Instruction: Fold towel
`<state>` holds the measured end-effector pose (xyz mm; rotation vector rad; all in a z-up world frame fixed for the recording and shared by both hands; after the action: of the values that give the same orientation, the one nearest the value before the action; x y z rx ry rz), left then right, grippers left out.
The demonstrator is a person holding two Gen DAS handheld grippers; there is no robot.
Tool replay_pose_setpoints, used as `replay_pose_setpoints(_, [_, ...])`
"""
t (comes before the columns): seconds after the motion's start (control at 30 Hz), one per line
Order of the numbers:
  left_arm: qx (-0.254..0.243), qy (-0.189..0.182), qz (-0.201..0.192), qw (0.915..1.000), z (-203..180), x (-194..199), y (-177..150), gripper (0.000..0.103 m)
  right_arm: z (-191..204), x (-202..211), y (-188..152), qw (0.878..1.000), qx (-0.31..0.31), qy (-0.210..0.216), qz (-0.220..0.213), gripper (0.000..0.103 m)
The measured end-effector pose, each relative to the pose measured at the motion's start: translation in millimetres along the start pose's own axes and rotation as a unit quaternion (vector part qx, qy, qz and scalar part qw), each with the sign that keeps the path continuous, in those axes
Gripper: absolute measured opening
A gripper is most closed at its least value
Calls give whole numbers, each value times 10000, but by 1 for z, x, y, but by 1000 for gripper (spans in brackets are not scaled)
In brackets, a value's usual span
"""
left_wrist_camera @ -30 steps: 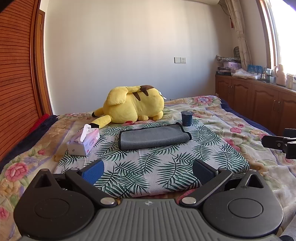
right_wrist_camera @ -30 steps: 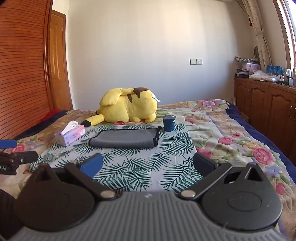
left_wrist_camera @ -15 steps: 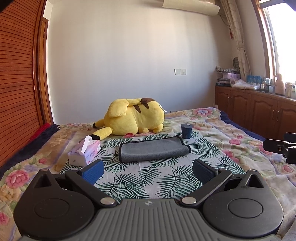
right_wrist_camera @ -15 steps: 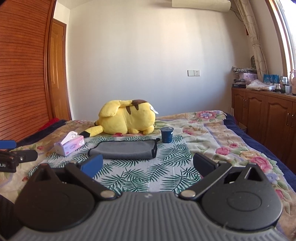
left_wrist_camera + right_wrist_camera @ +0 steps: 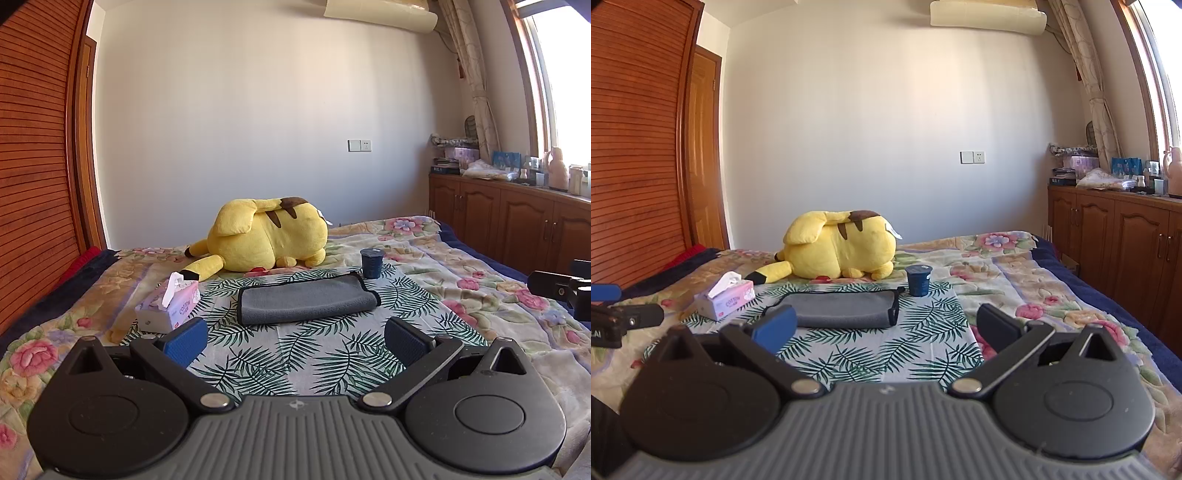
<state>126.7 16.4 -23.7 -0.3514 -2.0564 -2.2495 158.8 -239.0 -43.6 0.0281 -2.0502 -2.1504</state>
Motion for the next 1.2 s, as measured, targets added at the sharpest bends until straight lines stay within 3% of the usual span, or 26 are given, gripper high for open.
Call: replay_pose_setpoints(1.2, [-73,21,1,10000,0,0,-2,87,-5,0,-3,10000,-11,-63,10,103])
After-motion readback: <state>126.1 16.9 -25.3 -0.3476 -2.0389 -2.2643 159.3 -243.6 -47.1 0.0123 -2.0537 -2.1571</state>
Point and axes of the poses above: each gripper's, at about its wrist camera, not at the fingertips, and x roughly against the way its jaws point, z to its left, y to its top, the point moved 10 cm from there along -x, roughly the way its jaws point, and after that the axes turned 6 degrees about -z, right-handed, at the moved point
